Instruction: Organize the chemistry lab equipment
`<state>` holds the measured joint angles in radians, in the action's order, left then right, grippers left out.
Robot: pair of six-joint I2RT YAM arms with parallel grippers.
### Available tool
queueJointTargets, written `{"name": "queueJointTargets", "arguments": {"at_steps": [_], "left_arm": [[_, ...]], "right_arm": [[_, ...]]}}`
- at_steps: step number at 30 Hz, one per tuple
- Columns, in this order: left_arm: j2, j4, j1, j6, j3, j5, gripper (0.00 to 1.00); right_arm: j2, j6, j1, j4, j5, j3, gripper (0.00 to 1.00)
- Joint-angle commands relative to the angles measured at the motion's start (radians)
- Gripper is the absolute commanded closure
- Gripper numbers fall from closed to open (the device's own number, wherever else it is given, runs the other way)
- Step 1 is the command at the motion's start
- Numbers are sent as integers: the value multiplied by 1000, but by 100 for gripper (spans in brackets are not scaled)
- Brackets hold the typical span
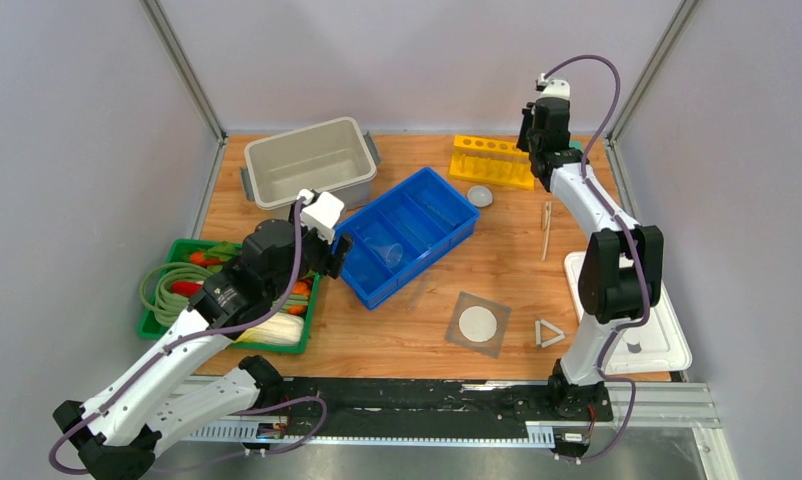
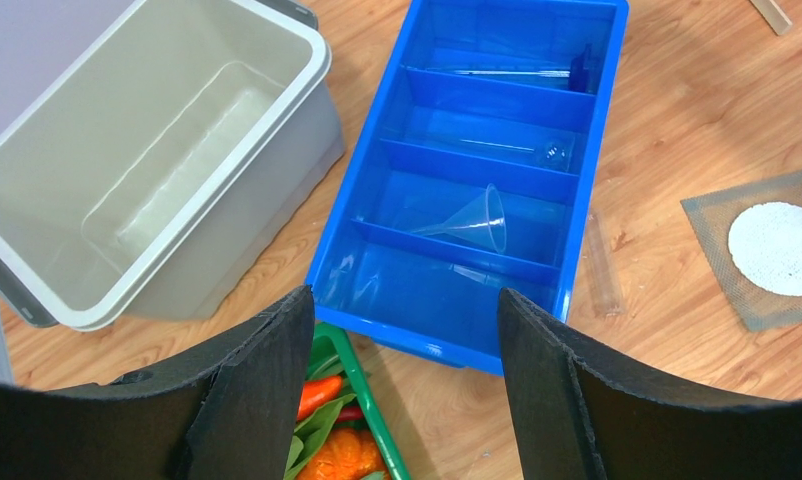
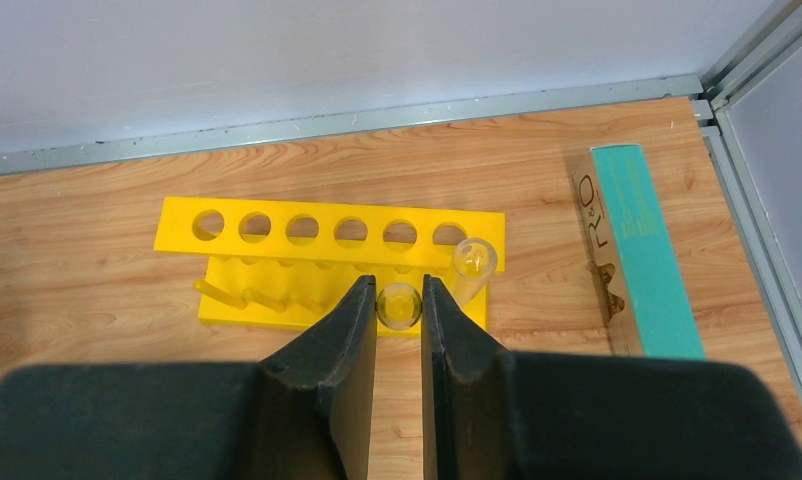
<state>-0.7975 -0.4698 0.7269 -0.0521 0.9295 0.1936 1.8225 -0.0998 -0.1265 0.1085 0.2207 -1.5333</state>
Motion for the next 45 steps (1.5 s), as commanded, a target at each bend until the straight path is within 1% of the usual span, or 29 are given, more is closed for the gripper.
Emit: {"name": "queueJointTargets", "arguments": {"at_steps": [1, 13, 18, 20, 22, 23, 25, 28, 31, 33, 35, 36, 37, 38, 39, 41, 42, 45], "left_arm": [[-2, 34, 5, -17, 15, 6, 25], [-3, 33, 5, -22, 14, 7, 25], [-3, 34, 5, -20, 14, 9, 25], [-5, 36, 5, -17, 12, 13, 25], [-8, 39, 5, -5, 12, 29, 25], [-14, 39, 5, 6, 14, 47, 25], [-22, 27, 5, 37, 25, 70, 25], [-42, -21, 5, 75, 58, 76, 25], [-72, -73, 5, 70, 97, 32, 25], [-92, -102, 5, 89, 120, -15, 26], [-112, -119, 5, 118, 135, -77, 27], [-123, -125, 5, 136, 137, -109, 28], [-134, -128, 5, 150, 140, -134, 29], [-144, -136, 5, 164, 140, -154, 29], [-157, -148, 5, 175, 138, -164, 30], [-183, -167, 8, 193, 132, -172, 31], [-192, -170, 12, 199, 126, -175, 32], [-248, -176, 48, 228, 124, -142, 33]], "right_arm": [[20, -8, 5, -46, -18, -62, 80], [72, -6, 5, -10, -26, -65, 76], [87, 3, 7, 13, -32, -80, 73], [78, 0, 5, 20, -37, -77, 69], [52, -5, 5, 33, -50, -74, 64], [38, -8, 4, 45, -55, -77, 59], [0, -17, 4, 71, -72, -76, 56], [-72, -43, 2, 132, -98, -77, 54], [-156, -95, -2, 210, -141, -54, 52], [-222, -144, -9, 296, -141, -33, 51], [-293, -190, -13, 347, -162, 22, 48], [-339, -205, -21, 356, -185, 56, 45], [-391, -212, -25, 352, -204, 111, 38], [-440, -213, -33, 336, -268, 161, 32], [-506, -222, -36, 309, -309, 250, 27], [-624, -273, -41, 274, -340, 369, 7], [-684, -294, -42, 266, -354, 416, 0], [-836, -330, -48, 272, -385, 536, 0]]}}
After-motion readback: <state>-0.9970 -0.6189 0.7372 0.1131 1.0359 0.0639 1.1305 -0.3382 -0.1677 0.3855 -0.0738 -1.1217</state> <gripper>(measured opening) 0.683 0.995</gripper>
